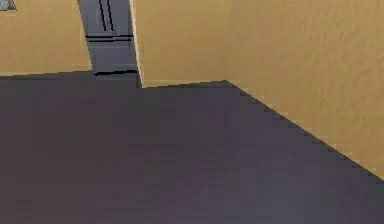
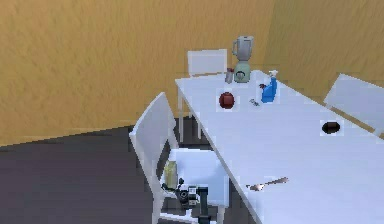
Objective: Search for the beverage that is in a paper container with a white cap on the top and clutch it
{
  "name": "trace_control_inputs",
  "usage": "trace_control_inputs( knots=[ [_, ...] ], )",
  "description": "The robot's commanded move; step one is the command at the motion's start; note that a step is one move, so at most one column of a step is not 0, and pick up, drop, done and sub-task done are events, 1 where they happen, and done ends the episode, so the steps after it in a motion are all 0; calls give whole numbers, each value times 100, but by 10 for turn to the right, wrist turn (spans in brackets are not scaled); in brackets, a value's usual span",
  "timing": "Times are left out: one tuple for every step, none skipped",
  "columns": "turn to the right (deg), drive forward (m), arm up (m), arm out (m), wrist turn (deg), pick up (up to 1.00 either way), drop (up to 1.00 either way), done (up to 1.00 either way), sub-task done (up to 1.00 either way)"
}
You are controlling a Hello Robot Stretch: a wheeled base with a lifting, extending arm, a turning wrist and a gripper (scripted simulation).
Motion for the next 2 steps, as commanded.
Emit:
trace_control_inputs(
  knots=[
    [0, 0, 0, 0, 0, 100, 0, 0, 0],
    [0, 0, 10, 0, 0, 0, 0, 0, 0]
  ],
)
